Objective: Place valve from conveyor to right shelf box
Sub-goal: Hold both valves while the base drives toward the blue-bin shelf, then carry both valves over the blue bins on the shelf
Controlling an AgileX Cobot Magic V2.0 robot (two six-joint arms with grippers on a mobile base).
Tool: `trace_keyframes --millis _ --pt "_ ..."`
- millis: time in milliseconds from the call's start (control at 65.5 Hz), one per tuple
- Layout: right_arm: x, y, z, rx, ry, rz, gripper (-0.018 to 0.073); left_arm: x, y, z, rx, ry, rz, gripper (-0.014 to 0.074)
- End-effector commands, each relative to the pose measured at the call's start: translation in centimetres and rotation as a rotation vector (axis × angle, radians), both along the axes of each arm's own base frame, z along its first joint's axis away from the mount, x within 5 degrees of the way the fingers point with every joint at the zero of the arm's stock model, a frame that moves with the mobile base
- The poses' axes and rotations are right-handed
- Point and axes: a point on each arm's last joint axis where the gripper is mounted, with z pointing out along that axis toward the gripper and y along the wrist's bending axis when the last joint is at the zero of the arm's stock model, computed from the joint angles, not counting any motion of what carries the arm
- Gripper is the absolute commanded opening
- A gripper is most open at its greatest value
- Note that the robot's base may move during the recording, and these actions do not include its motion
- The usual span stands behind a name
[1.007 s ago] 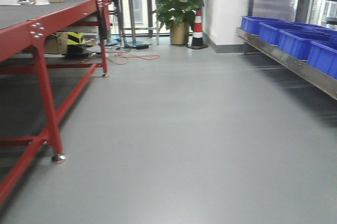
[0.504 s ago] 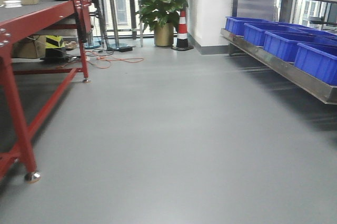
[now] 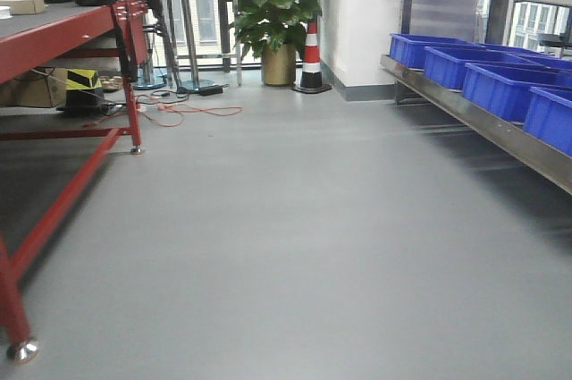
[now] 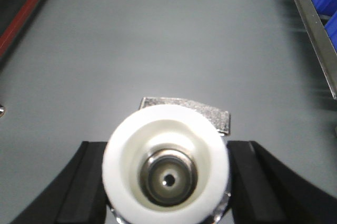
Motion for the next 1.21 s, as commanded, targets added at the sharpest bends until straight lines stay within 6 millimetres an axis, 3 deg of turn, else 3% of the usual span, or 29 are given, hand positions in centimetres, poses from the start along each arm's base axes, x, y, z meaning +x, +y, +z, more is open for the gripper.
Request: trace_keyframes --millis 0,1191 --pt "-0.28 -0.15 1.58 0.011 -0.108 -0.009 -0.0153 -0.22 -0.17 0.79 -0.015 -0.059 -0.004 -0.0111" --pt "-0.27 -0.15 1.60 0.011 -0.110 -0.009 -0.0153 -0.22 -0.17 0.79 -0.015 -0.059 -0.004 -0.0111"
